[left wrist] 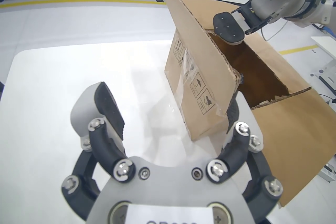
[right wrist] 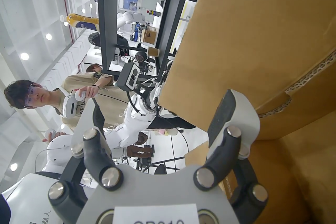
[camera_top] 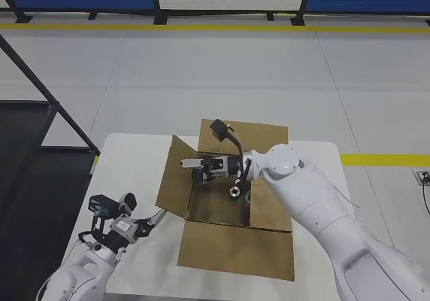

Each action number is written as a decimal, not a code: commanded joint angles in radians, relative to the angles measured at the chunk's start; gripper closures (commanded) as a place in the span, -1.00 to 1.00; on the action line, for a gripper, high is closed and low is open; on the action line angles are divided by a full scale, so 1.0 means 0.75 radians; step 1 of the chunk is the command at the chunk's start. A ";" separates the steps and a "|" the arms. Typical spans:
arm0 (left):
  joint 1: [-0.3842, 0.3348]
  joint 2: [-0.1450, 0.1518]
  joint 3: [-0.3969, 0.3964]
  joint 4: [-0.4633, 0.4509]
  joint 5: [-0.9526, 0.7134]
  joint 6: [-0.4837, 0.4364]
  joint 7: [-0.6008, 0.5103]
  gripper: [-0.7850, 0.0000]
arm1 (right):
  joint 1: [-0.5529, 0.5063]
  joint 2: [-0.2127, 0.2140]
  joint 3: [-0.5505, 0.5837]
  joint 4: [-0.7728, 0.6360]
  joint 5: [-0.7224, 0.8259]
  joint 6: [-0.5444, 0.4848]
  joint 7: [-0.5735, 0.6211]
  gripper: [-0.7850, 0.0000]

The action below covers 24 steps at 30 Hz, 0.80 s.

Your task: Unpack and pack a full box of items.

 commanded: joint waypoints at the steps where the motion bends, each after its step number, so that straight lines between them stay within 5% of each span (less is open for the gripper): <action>1: 0.005 -0.001 -0.003 0.007 -0.011 0.002 -0.003 -1.00 | 0.001 -0.011 -0.008 0.009 -0.010 0.004 -0.007 -1.00; 18: 0.043 -0.003 -0.039 0.054 -0.040 -0.003 0.035 -1.00 | -0.022 -0.109 -0.025 0.061 0.055 -0.085 0.030 -1.00; 24: 0.100 -0.003 -0.149 0.037 -0.103 0.048 0.147 -1.00 | -0.025 -0.172 -0.074 0.096 -0.014 -0.070 -0.171 -1.00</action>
